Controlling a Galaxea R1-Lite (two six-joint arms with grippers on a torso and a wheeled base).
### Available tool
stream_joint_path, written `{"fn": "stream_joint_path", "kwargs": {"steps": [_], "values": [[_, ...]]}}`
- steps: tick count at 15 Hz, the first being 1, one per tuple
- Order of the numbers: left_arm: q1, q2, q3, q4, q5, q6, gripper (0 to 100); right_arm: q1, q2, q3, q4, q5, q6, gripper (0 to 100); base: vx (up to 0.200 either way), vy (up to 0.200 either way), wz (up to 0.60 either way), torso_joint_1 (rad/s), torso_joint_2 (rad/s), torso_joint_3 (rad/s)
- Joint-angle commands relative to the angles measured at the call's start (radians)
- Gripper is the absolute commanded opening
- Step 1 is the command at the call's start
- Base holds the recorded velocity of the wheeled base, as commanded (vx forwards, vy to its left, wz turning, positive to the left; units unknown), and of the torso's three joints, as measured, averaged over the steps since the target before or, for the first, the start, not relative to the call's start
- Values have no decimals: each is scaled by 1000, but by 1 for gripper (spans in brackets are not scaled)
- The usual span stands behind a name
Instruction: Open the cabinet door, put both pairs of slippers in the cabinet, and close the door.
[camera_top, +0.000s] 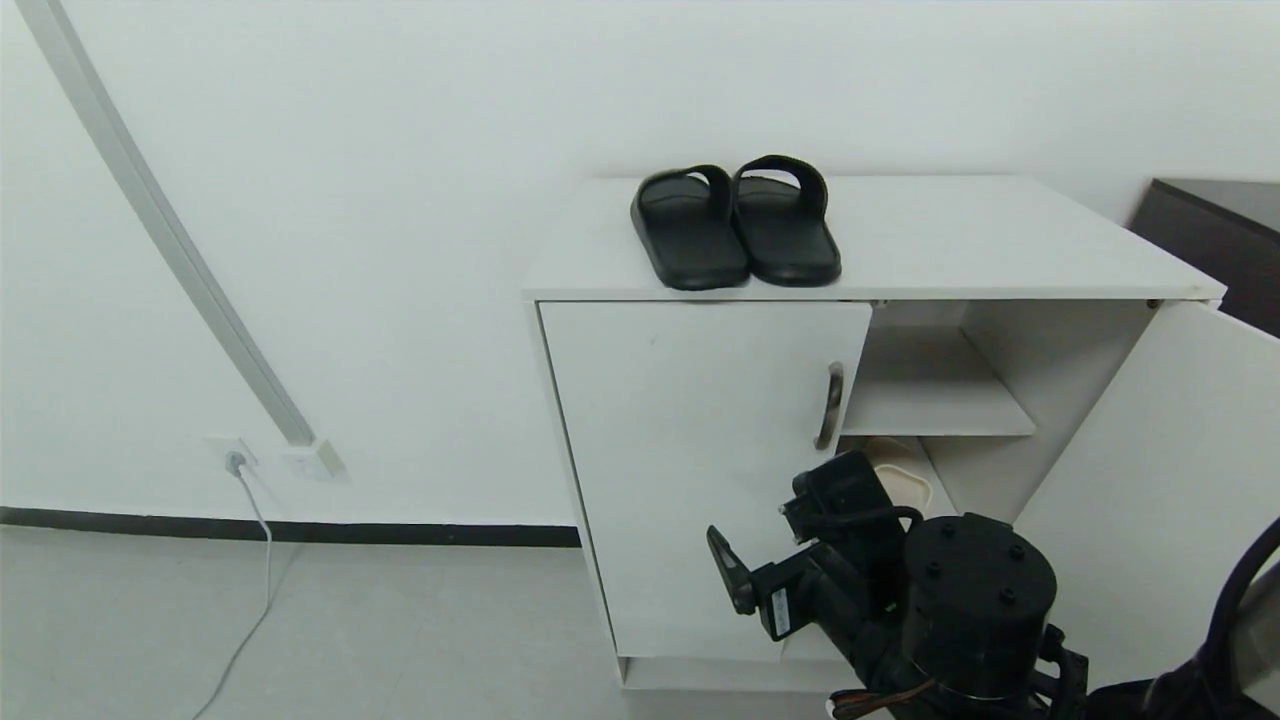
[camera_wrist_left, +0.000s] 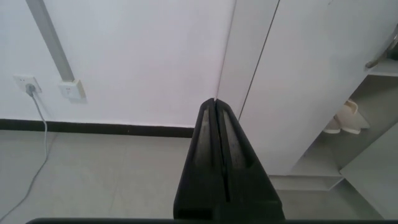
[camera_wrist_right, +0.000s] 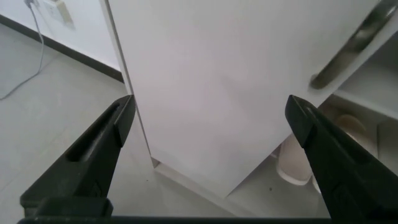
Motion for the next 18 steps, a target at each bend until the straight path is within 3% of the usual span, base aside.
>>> {"fn": "stream_joint_path", "kwargs": {"steps": [1,18], "values": [[0,2,0,0,0,0,0,1,0,-1,0,0,0,100,0,0,0,173,-471,-305],[0,2,0,0,-1,0,0,-1,-1,-10,0,-1,-2,100,0,0,0,224,-540,-321]]}}
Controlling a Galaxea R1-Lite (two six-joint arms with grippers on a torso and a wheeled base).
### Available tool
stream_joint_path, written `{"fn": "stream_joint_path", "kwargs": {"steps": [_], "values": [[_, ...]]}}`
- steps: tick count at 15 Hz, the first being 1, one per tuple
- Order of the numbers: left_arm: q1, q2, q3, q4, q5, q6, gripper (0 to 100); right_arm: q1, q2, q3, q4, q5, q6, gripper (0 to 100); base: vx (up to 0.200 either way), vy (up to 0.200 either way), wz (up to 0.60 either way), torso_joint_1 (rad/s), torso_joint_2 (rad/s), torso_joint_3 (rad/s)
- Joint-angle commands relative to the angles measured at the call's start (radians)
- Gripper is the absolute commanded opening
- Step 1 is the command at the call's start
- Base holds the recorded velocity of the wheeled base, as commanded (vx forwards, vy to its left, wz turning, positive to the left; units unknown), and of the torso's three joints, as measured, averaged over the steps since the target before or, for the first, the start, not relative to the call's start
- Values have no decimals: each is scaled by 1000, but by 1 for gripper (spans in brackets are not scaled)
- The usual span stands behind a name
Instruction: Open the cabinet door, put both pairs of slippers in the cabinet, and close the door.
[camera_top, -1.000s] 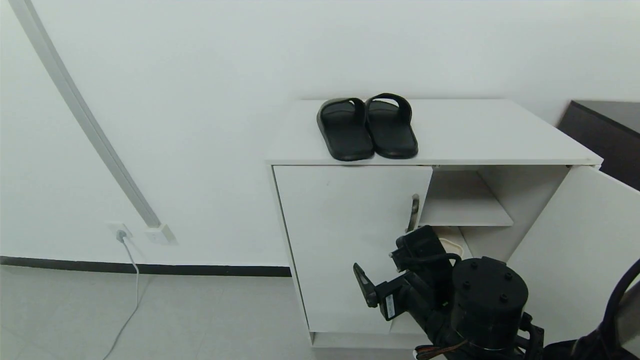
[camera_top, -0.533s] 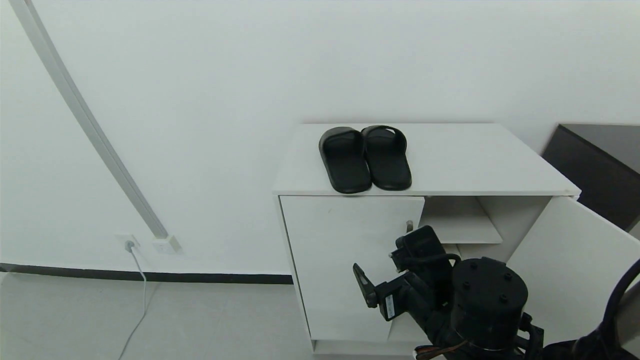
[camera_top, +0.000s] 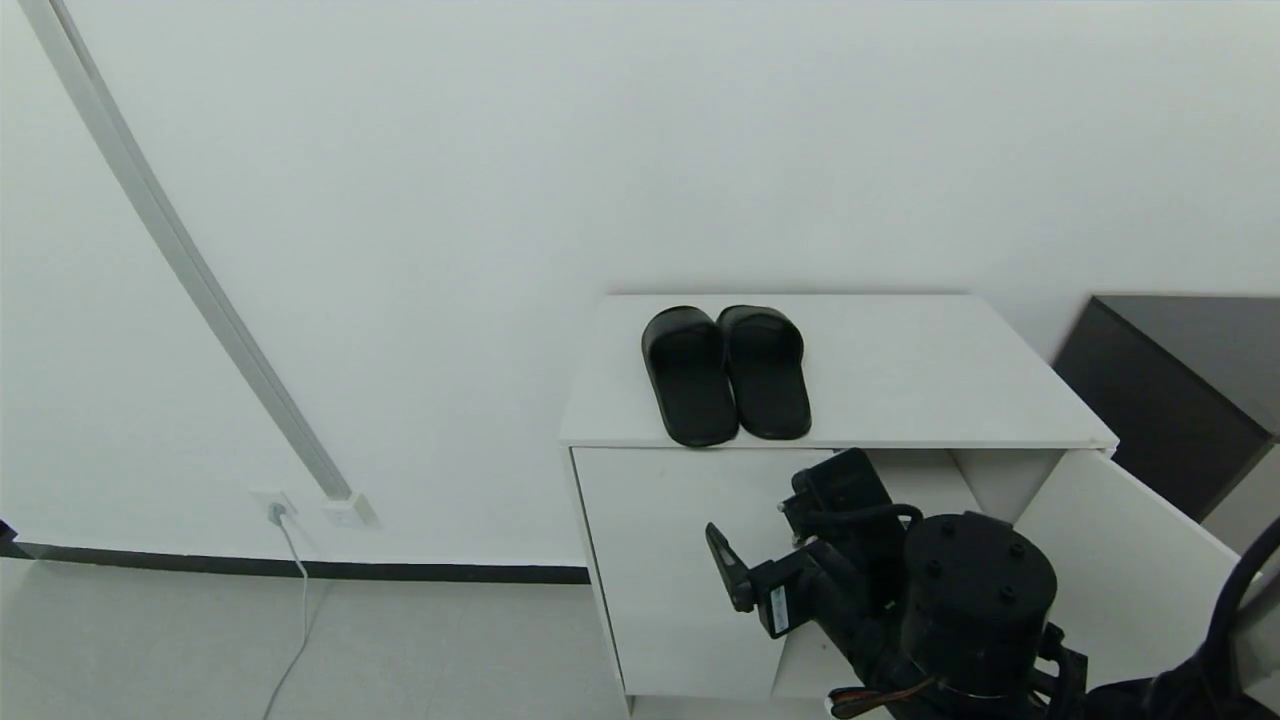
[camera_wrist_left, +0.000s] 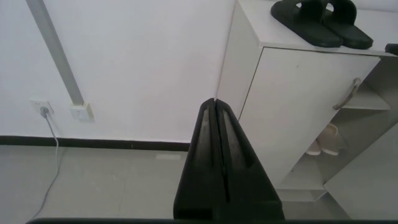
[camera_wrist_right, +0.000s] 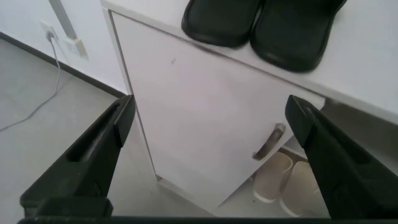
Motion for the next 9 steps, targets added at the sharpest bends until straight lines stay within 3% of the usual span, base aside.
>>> {"fn": "stream_joint_path", "kwargs": {"steps": [1,4,6,7,9], "values": [[0,0,0,0,0,0,0,-1,-1,-2,0,-1,-2,100,0,0,0,217,-491,-271],[0,-1,0,0,0,1,0,-8,0,-4,-1,-1,-30,100,0,0,0,159,-362,-191],[0,0,0,0,0,1,0,-30,12,-41,0,6,-50,100,0,0,0,11,-35,-18],[0,-1,2,0,0,1,0,-31,11,-90,28,7,-50,100,0,0,0,0,0,0],[0,-1,2,0,0,3,0,-78,8,-234,215,7,-13,100,0,0,0,0,0,0]]}}
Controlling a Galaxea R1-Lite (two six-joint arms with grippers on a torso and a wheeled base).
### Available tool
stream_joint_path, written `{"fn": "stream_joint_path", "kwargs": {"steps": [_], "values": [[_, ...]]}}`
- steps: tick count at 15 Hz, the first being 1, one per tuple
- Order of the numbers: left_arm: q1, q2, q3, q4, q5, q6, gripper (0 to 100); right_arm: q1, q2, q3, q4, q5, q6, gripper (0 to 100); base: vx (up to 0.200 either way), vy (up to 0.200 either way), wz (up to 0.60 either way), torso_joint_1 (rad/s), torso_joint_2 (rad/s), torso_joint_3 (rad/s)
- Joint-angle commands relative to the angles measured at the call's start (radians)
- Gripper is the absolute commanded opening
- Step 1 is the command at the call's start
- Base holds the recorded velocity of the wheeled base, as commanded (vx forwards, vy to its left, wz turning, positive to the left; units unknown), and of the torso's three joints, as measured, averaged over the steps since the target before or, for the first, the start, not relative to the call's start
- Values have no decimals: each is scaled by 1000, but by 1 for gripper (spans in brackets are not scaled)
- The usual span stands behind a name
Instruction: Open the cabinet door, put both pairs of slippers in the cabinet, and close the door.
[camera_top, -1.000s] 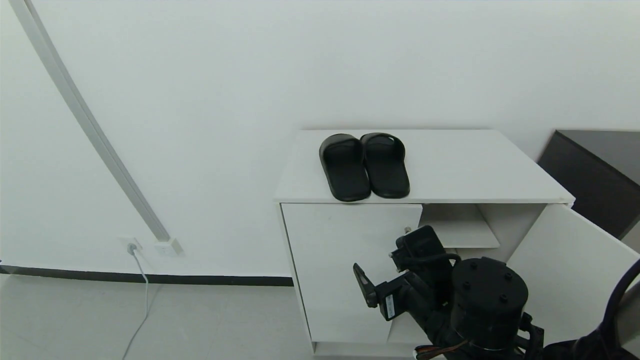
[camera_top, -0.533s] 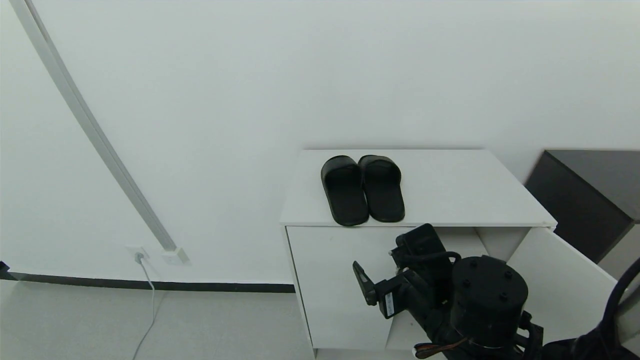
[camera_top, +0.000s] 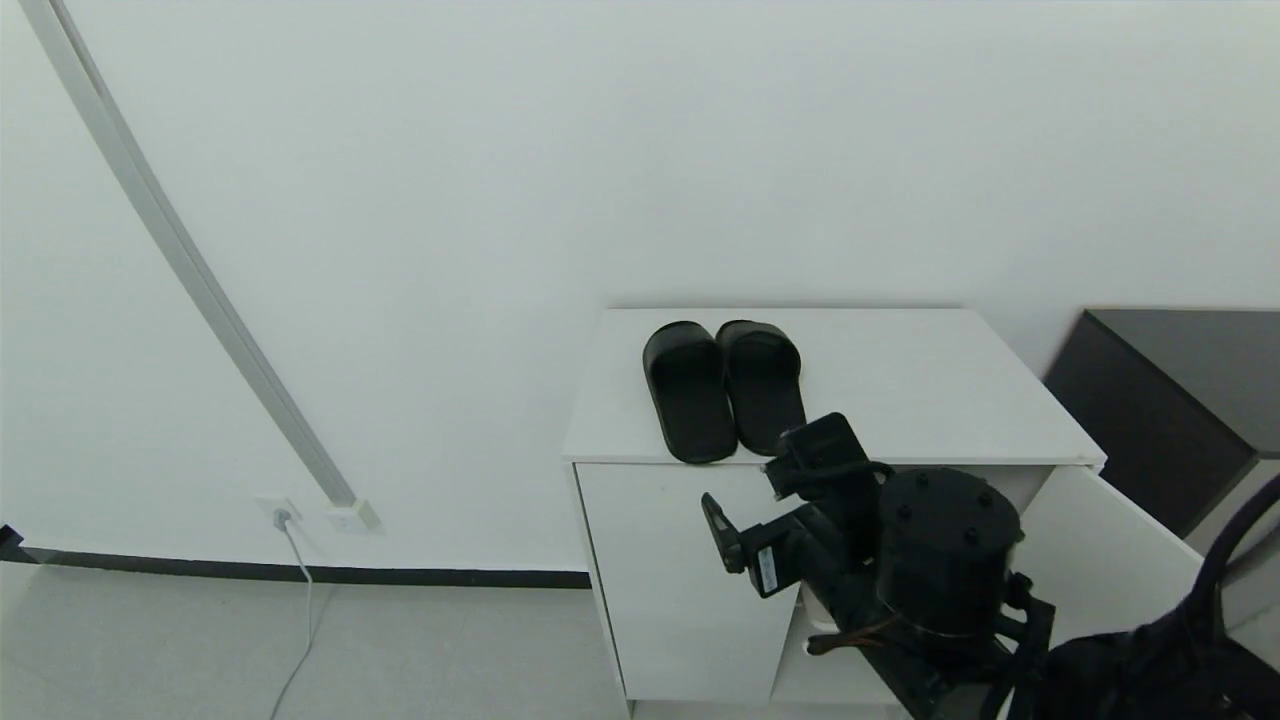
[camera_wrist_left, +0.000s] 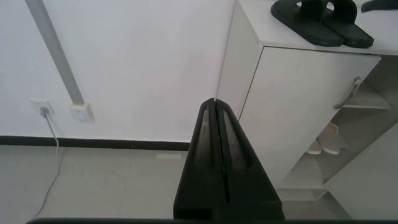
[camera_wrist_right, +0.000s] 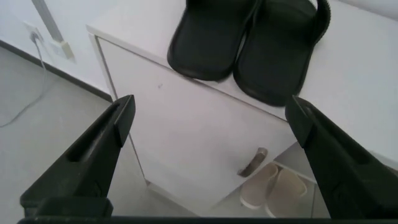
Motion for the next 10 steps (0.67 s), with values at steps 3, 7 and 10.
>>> {"fn": "stream_joint_path", "kwargs": {"steps": [3,7,10], "values": [[1,0,0,0,0,0,0,-39,-14,-330,412,-14,132,100,0,0,0,0,0,0],[1,0,-1,0,-2,2,0,-37,10,-592,766,-93,310,100,0,0,0,0,0,0],[1,0,0,0,-2,2,0,-39,19,-581,764,-96,315,100,0,0,0,0,0,0]]}}
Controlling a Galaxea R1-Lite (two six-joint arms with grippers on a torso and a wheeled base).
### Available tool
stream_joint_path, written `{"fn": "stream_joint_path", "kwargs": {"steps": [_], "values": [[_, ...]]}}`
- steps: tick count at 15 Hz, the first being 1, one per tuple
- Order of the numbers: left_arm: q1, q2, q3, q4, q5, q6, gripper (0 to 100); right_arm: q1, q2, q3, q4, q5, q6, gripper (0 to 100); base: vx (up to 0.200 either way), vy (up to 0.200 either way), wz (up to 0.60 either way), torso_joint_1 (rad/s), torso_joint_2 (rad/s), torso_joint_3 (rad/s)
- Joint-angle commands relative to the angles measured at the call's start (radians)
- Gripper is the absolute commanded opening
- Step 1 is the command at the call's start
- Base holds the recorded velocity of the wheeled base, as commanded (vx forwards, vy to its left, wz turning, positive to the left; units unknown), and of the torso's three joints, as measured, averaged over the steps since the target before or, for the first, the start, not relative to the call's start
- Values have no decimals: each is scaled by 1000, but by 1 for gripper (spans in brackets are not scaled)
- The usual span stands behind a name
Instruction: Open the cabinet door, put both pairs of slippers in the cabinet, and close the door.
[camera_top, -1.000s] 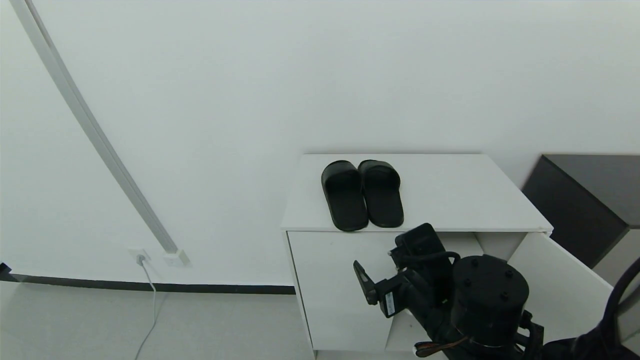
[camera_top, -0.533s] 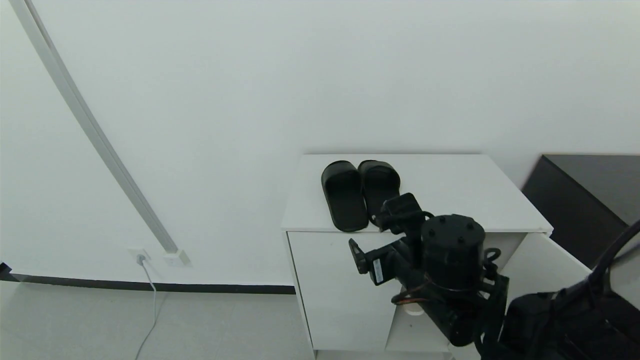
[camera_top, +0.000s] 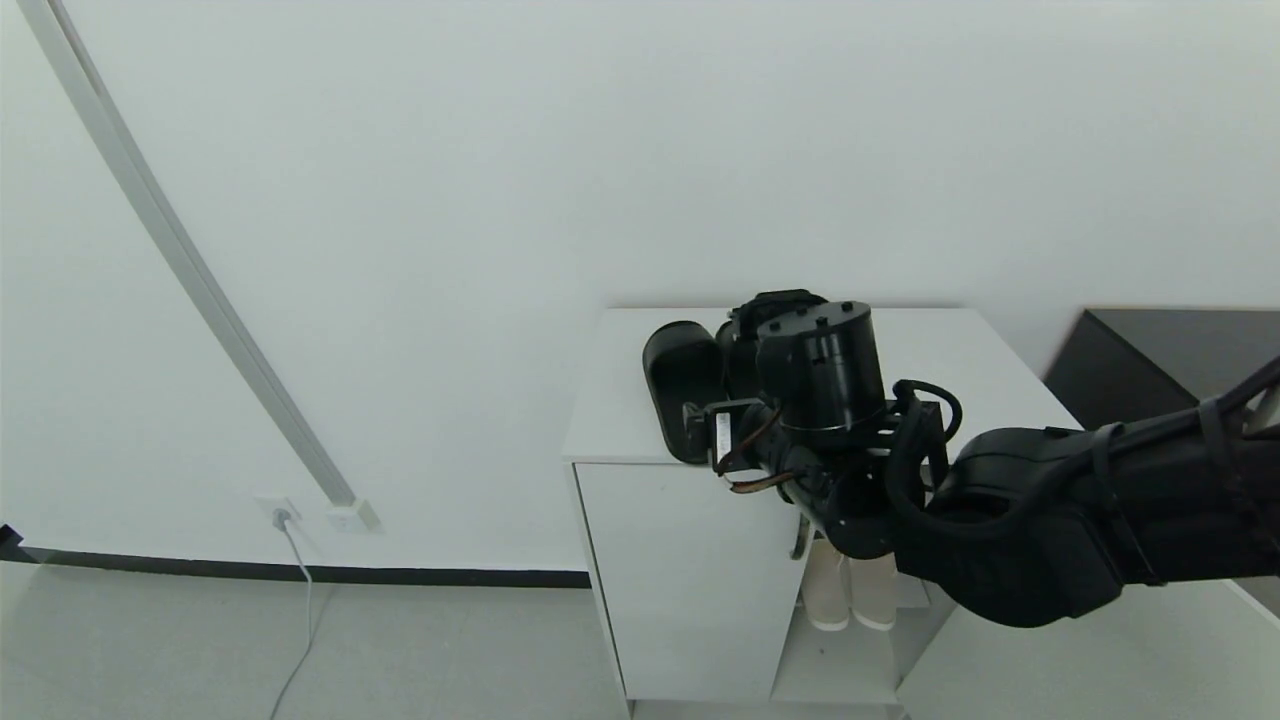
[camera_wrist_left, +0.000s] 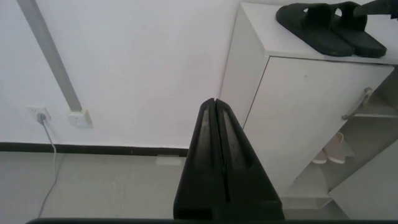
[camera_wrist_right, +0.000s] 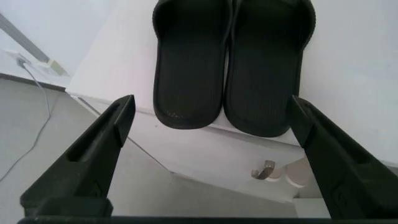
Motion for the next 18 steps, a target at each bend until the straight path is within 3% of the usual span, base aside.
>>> {"fn": "stream_joint_path", "kwargs": {"steps": [1,5,8,14,18], "values": [[0,0,-1,0,0,1,0,-3,9,2,-2,-1,3,100,0,0,0,0,0,0],[0,0,-1,0,-2,2,0,-14,28,27,-11,1,21,100,150,0,0,-1,-1,2],[0,0,1,0,0,1,0,-31,71,50,-97,1,16,100,200,0,0,-1,-1,7],[0,0,1,0,0,1,0,-63,175,56,-235,12,-7,100,0,0,0,0,0,0],[0,-2,1,0,2,-3,0,-91,261,-32,-258,29,-36,100,0,0,0,0,0,0]]}}
